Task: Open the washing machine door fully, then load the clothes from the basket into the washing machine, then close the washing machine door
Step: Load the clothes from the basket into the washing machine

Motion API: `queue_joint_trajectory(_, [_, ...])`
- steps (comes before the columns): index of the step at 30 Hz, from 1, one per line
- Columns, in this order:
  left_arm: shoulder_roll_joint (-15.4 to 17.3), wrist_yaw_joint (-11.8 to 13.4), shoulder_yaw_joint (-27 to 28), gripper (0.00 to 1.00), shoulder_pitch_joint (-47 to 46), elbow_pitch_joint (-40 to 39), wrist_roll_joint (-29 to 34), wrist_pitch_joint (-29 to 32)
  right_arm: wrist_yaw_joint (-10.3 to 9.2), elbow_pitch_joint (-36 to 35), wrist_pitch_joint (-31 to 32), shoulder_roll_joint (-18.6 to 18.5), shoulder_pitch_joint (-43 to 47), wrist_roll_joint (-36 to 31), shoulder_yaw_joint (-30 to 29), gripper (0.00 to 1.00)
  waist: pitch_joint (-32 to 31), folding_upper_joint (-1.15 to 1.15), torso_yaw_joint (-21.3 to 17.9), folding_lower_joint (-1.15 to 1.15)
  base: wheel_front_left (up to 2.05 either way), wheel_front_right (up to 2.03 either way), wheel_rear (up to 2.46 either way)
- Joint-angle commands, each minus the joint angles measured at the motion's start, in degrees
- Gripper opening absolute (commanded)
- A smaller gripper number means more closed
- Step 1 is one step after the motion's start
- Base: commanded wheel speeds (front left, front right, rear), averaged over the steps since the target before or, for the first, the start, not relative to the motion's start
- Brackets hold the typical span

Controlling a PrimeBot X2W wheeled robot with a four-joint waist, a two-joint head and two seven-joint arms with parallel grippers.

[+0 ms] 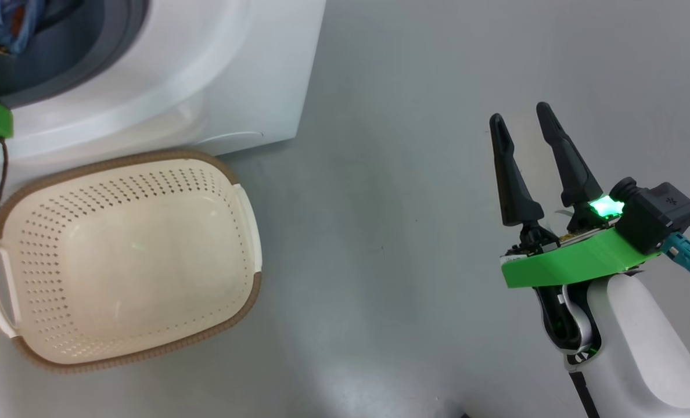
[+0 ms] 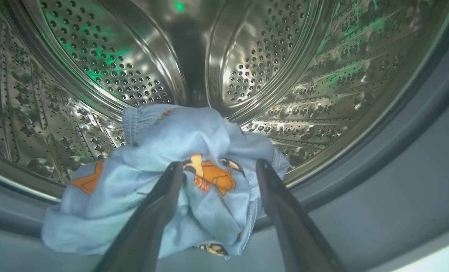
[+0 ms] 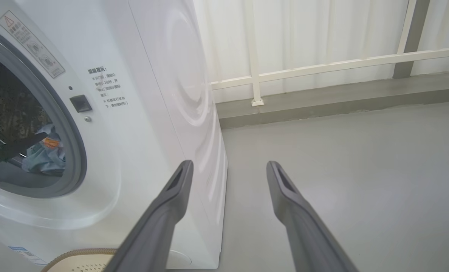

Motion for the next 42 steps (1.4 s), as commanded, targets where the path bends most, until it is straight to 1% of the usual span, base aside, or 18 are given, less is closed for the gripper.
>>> queue_joint_trajectory(1, [2.28,0.04,1.90,1.00,2.61,-3.00,-0.86,-0.39,0.25,-0.99,-0.45,-0.66,2.02,0.51,0.47,1.00,-1.25,0.00,0.58,0.00,0.00,0.00,0.00])
queue_joint_trajectory(9, [1.23,0.04,4.92,1.00,9.16,-8.45,0.51,-0.39,0.25,-0.50,-0.45,-1.64,3.10,0.45,0.33,1.00,-4.48,0.00,1.45,0.00,0.00,0.00,0.00])
queue_joint_trajectory(13, [0.22,0.04,7.08,1.00,13.14,-11.60,2.48,-0.40,0.25,-0.21,-0.45,-2.33,3.88,0.44,0.10,1.00,-6.44,0.00,2.01,0.00,0.00,0.00,0.00])
queue_joint_trajectory(20, [-2.10,0.16,10.54,1.00,20.39,-16.30,6.41,-0.40,0.25,0.23,-0.45,-3.45,5.81,0.38,-0.14,1.00,-10.12,0.00,3.09,0.00,0.00,0.00,0.00])
queue_joint_trajectory(31, [-6.84,0.30,16.55,1.00,32.00,-22.61,10.73,-0.40,0.25,1.06,-0.45,-5.14,9.79,0.37,-0.96,1.00,-16.13,0.00,5.57,0.00,0.00,0.00,0.00])
queue_joint_trajectory(35, [-8.57,0.19,19.39,1.00,38.40,-26.01,12.38,-0.40,0.25,1.41,-0.45,-5.71,12.31,0.45,-1.04,1.00,-19.55,0.00,6.59,0.00,0.00,0.00,0.00])
queue_joint_trajectory(42, [-10.15,0.09,20.85,1.00,44.80,-30.03,14.22,-0.40,0.25,1.55,-0.45,-6.43,14.83,0.53,-1.31,1.00,-22.41,0.00,7.55,0.00,0.00,0.00,0.00])
